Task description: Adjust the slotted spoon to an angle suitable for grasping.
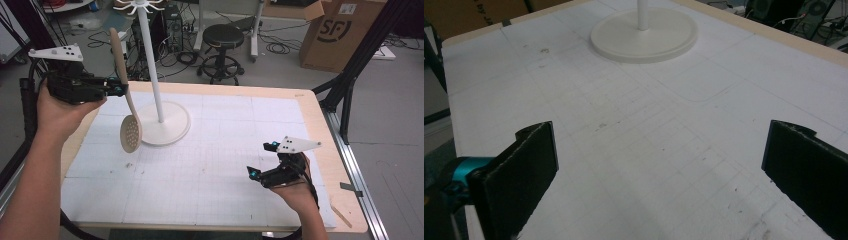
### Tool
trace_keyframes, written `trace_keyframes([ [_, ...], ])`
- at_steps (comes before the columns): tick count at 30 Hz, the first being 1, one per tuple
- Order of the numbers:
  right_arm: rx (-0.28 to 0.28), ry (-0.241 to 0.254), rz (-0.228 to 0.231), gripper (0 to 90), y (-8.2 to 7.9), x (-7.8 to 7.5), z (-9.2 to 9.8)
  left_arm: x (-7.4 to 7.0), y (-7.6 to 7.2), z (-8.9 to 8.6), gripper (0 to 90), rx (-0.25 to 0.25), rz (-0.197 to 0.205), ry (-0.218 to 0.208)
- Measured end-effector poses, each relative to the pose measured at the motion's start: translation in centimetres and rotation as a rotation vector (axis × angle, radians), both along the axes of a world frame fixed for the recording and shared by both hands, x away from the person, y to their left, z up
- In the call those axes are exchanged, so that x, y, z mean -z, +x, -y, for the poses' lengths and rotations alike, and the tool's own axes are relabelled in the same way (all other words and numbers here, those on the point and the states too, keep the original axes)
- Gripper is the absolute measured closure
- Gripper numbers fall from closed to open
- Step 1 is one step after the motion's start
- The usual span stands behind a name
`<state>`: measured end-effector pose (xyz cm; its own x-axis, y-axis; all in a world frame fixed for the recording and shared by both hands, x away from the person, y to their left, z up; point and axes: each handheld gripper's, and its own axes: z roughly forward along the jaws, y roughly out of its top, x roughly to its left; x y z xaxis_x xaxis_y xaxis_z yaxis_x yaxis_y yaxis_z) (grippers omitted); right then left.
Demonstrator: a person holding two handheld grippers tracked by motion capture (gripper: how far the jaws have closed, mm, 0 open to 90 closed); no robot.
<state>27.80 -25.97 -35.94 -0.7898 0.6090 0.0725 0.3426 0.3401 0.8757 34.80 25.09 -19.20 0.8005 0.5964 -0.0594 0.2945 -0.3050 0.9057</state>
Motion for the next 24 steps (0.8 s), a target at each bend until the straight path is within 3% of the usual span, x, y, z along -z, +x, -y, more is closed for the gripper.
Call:
trace_keyframes([
  [11, -0.002, -0.006, -0.005, 0.2, 0.14, -0.08, -0.23, -0.2, 0.08, -0.43, 75.7, 0.01, 0.006, 0.018],
  [24, 0.007, -0.015, -0.004, 0.2, -0.03, 0.04, -0.15, -0.5, -0.27, -0.86, 75.7, 0.015, 0.015, 0.01],
])
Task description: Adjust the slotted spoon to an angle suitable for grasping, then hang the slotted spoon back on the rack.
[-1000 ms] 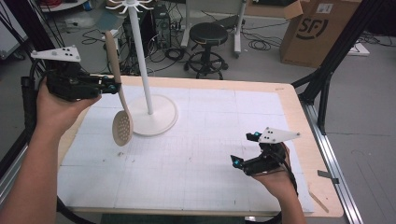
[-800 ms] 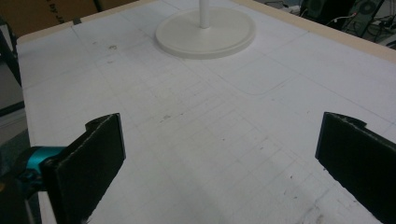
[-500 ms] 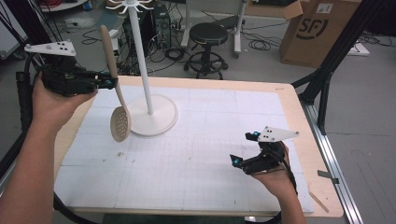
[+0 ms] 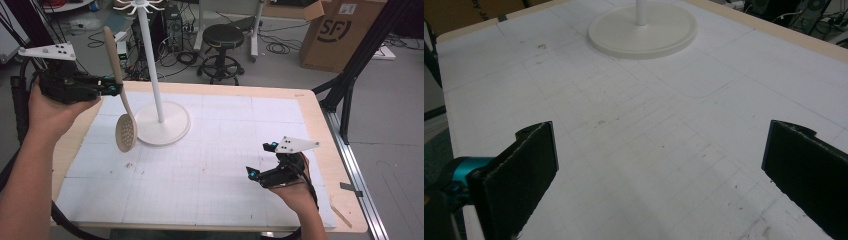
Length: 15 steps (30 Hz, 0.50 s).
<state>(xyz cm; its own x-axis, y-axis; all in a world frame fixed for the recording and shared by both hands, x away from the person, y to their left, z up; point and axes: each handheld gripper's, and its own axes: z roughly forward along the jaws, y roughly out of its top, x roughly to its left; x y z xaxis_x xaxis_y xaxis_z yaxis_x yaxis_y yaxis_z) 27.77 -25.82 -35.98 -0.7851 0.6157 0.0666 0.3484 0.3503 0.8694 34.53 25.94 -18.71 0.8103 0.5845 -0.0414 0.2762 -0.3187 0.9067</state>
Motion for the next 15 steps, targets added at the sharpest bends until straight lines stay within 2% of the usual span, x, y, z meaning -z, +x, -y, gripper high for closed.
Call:
trace_keyframes([
  [6, 0.003, -0.002, 0.0, 0.2, 0.04, 0.01, 0.12, 0.06, 0.01, 0.24, 75.7, -0.007, 0.003, 0.022],
  [10, -0.005, -0.001, -0.001, 0.2, 0.01, -0.07, -0.03, 0.02, 0.13, 0.33, 75.6, -0.012, 0.004, 0.013],
  [15, -0.003, 0.003, -0.006, 0.2, 0.07, 0.02, 0.01, -0.08, 0.44, 0.48, 75.6, -0.026, 0.001, 0.025],
])
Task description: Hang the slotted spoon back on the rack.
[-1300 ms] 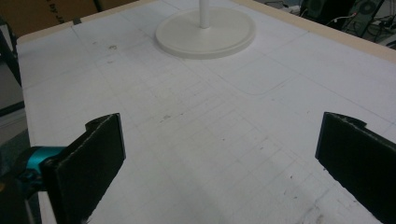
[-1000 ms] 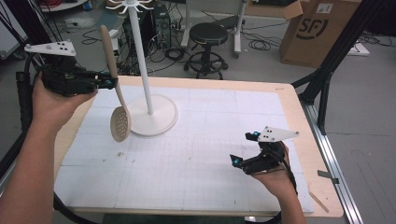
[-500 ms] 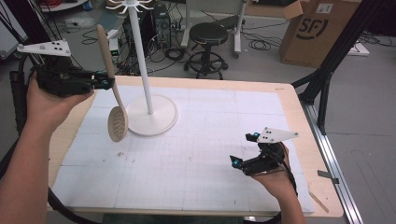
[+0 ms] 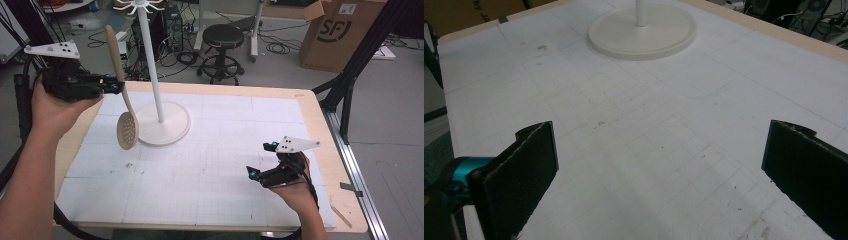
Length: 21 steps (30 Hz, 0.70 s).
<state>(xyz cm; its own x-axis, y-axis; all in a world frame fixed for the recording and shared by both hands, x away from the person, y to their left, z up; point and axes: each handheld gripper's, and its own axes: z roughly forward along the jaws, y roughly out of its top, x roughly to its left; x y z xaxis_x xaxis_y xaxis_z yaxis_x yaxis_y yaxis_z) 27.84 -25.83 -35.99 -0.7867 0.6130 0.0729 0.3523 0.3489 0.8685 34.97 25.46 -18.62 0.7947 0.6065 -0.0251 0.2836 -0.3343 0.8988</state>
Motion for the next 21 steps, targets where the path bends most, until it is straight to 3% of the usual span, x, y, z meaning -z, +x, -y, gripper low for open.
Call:
trace_keyframes([
  [5, 0.001, 0.006, -0.006, 0.2, 0.0, 0.1, 0.0, 0.1, 0.0, 0.0, 75.7, -0.011, -0.001, 0.006],
  [9, -0.01, -0.016, -0.008, 0.2, 0.0, 0.3, -0.2, 0.2, 0.4, 0.2, 75.6, -0.023, 0.003, 0.019],
  [21, -0.014, -0.011, -0.006, 0.2, -0.2, 0.5, -0.1, 0.0, 2.5, 1.3, 75.7, -0.042, -0.014, 0.05],
])
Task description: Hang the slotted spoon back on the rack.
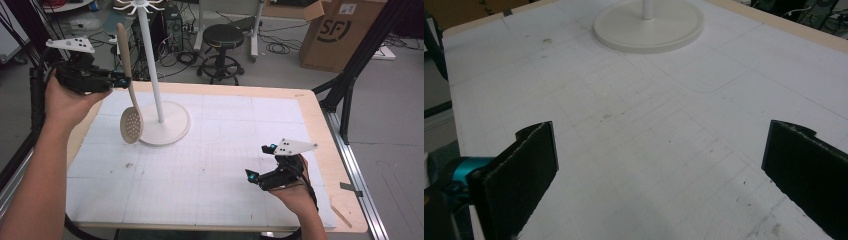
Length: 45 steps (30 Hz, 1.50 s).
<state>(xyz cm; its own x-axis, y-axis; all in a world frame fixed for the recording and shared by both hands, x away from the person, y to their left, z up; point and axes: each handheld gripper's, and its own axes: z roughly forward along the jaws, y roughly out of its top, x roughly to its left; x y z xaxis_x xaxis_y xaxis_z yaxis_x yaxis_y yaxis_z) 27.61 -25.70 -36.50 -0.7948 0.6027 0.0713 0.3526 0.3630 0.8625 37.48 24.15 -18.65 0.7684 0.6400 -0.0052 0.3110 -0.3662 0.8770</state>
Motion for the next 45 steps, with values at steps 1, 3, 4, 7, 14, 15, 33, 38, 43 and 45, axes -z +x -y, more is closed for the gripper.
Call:
trace_keyframes([
  [1, 0.003, 0.001, -0.004, 0.2, 0.0, 0.0, 0.1, -0.1, 0.2, 0.1, 75.6, -0.006, 0.0, 0.002],
  [3, 0.005, 0.004, -0.004, 0.2, 0.1, 0.1, 0.2, -0.4, 0.5, 0.2, 75.7, -0.015, -0.002, 0.004],
  [4, 0.006, 0.002, -0.001, 0.2, 0.1, 0.1, 0.3, -0.5, 0.6, 0.2, 75.6, -0.022, -0.005, 0.009],
  [7, 0.006, 0.006, -0.004, 0.2, 0.1, 0.1, 0.4, -0.8, 1.1, 0.2, 75.7, -0.041, -0.006, 0.017],
  [14, 0.007, 0.011, -0.003, 0.2, 0.0, 0.1, 0.6, -1.5, 1.8, 0.4, 75.6, -0.059, -0.006, 0.036],
  [15, 0.007, 0.01, -0.002, 0.2, 0.1, 0.1, 0.6, -1.5, 1.9, 0.5, 75.7, -0.062, -0.009, 0.036],
  [33, 0.021, 0.02, -0.007, 0.2, -0.1, 0.2, 1.4, -1.9, 3.3, 1.4, 75.7, -0.11, -0.026, 0.092],
  [38, 0.023, 0.024, -0.011, 0.2, -0.1, 0.2, 1.5, -1.7, 3.5, 1.5, 75.6, -0.118, -0.03, 0.113],
  [43, 0.022, 0.021, -0.011, 0.2, -0.2, 0.2, 1.5, -1.8, 3.6, 1.3, 75.6, -0.126, -0.032, 0.101],
  [45, 0.022, 0.021, -0.01, 0.2, -0.2, 0.2, 1.5, -1.8, 3.6, 1.2, 75.7, -0.131, -0.037, 0.094],
])
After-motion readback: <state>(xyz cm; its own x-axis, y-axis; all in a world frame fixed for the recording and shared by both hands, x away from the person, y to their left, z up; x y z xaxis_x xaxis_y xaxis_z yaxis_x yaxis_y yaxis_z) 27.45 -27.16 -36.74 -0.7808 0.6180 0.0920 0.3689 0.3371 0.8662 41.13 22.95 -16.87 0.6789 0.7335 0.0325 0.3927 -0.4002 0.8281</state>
